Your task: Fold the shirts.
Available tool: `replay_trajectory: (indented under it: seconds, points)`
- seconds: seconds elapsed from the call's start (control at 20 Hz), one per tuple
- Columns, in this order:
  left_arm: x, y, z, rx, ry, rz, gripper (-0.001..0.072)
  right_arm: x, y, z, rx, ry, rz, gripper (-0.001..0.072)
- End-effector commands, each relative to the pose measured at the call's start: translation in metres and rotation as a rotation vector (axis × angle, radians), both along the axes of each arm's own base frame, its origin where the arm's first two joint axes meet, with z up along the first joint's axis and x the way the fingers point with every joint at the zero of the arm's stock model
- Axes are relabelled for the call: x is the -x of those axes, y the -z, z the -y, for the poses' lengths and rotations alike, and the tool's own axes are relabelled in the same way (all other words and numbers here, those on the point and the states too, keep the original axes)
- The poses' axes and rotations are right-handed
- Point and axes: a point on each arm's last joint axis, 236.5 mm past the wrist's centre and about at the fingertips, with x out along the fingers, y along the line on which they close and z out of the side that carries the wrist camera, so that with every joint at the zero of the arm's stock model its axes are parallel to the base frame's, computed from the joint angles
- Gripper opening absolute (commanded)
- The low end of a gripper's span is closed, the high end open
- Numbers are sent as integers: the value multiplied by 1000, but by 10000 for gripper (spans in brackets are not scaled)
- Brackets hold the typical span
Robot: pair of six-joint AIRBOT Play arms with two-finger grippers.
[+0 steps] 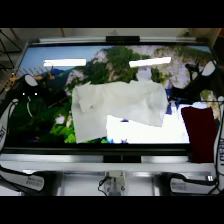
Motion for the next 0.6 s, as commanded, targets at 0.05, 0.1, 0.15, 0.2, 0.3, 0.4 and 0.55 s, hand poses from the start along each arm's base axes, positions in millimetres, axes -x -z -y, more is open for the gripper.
replay_trajectory:
  seconds: [0.05,0.1,0.15,0.2,0.3,0.4,0.55]
  points:
    - [-3,34,22,55,-15,-17,461,11,-1,0,-51,15,-40,551]
    - [-5,37,26,69,-16,-15,461,11,-1,0,-50,15,-37,551]
    - [-8,40,32,90,-22,-12,461,10,-1,0,-49,15,-36,551]
    - [-10,41,37,107,-24,-6,461,11,-1,0,-49,13,-36,551]
    - [-13,45,42,119,-29,2,393,11,-1,0,-49,12,-36,551]
    - [-17,45,41,114,-36,16,138,12,-1,0,-51,11,-44,551]
    - [-22,37,39,110,-14,49,25,37,18,-10,-85,-8,-108,551]
